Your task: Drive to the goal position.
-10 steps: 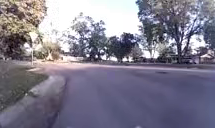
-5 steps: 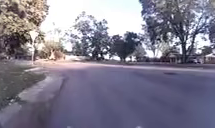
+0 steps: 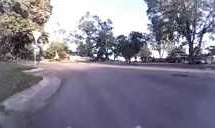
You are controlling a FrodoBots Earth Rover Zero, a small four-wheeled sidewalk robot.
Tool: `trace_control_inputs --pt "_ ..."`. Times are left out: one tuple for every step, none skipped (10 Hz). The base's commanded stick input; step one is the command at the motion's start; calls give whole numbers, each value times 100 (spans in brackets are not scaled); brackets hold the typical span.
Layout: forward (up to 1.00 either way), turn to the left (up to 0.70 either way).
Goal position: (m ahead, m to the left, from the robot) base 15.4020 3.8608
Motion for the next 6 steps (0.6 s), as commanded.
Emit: trace_control_inputs --pt "100 18" --pt "100 6" --pt "100 0" --pt "100 2" --pt "100 2" --pt "100 2"
